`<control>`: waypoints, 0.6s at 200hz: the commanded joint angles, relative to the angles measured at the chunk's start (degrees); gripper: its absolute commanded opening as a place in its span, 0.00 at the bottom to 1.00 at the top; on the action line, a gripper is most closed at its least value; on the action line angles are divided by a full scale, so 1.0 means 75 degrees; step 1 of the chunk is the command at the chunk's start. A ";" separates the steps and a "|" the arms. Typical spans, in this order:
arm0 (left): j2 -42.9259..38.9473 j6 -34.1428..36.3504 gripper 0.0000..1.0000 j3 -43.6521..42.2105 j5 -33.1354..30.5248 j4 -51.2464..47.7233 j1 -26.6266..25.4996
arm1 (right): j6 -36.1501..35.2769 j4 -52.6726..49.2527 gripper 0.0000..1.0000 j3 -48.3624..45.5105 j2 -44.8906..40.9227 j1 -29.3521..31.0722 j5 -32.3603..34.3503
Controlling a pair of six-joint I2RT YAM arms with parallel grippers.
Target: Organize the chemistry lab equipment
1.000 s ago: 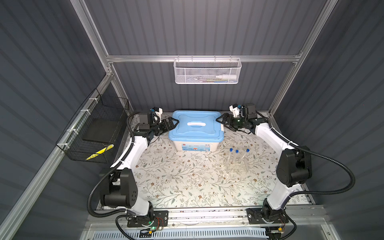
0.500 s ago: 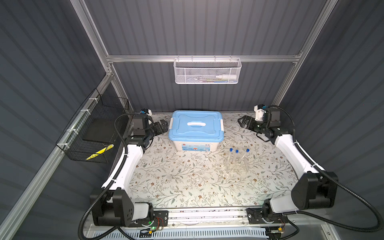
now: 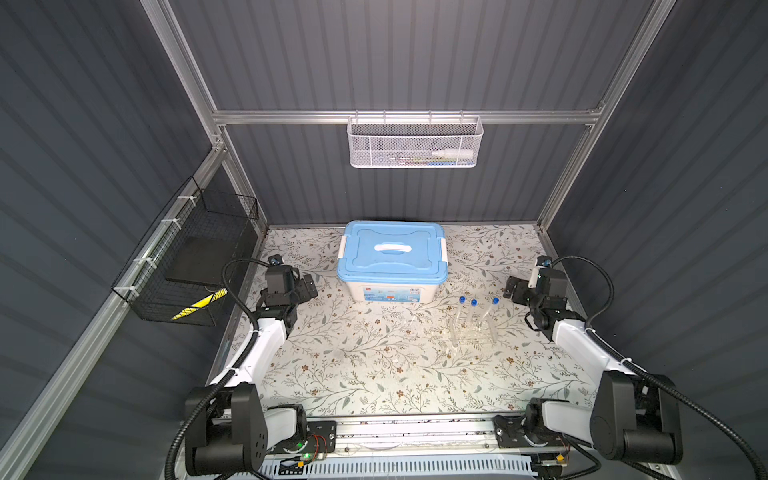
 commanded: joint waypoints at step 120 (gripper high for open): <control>0.0924 0.0998 1.00 -0.1893 -0.0497 0.4529 0.0123 | -0.0462 0.5997 0.99 -0.1976 0.1463 -0.0005 -0.0457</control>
